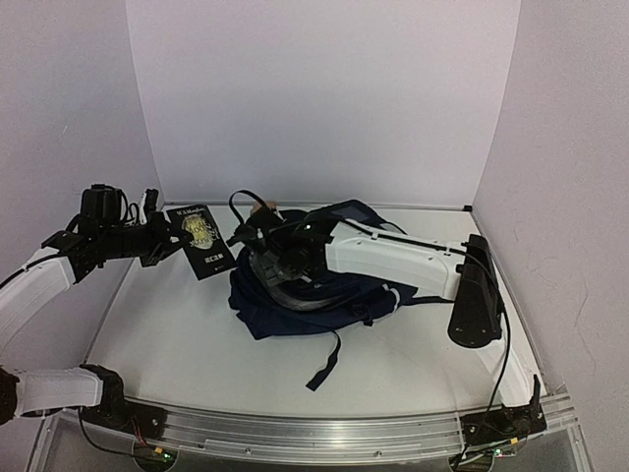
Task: Pack the student bag
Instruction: Place the book in the student bag.
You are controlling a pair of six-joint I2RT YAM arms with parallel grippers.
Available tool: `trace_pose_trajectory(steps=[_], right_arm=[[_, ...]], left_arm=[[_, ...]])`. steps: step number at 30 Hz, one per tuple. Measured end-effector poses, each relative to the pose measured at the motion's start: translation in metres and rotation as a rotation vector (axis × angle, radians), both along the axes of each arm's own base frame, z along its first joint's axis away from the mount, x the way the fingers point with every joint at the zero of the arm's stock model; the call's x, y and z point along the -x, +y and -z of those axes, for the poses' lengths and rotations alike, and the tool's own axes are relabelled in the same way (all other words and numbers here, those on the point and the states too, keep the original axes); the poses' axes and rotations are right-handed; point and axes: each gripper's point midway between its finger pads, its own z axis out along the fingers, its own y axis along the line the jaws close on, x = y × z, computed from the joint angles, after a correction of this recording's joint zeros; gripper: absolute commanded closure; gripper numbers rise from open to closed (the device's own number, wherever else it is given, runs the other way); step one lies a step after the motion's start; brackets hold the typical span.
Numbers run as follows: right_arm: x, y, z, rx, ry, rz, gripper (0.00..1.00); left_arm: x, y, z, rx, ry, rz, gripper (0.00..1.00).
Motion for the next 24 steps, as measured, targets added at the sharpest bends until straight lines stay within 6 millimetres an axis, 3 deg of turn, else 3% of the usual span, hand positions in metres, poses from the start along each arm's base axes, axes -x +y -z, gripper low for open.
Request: trace_pose_trajectory(steps=[5,10,16,21,24], right_arm=[[-0.006,-0.012,-0.058,-0.131,-0.016,0.01,1.0],[-0.01,-0.025,-0.101,-0.239,-0.014,0.007,1.0],[-0.001,-0.014,-0.101,-0.29,0.026,-0.034,1.0],[0.005,-0.006,-0.095,-0.308,0.047,-0.061,1.0],[0.006,-0.004,-0.095,-0.32,0.051,-0.066,1.0]], left_arm=[[0.0,-0.015,0.0,0.051,0.003,0.086,1.0],[-0.008,-0.034,0.025,0.142,0.079,0.166,1.0],[-0.015,-0.077,0.051,0.199,0.155,0.279,1.0],[-0.024,-0.122,0.051,0.245,0.146,0.385,1.0],[-0.036,-0.135,0.048,0.282,0.114,0.406,1.0]])
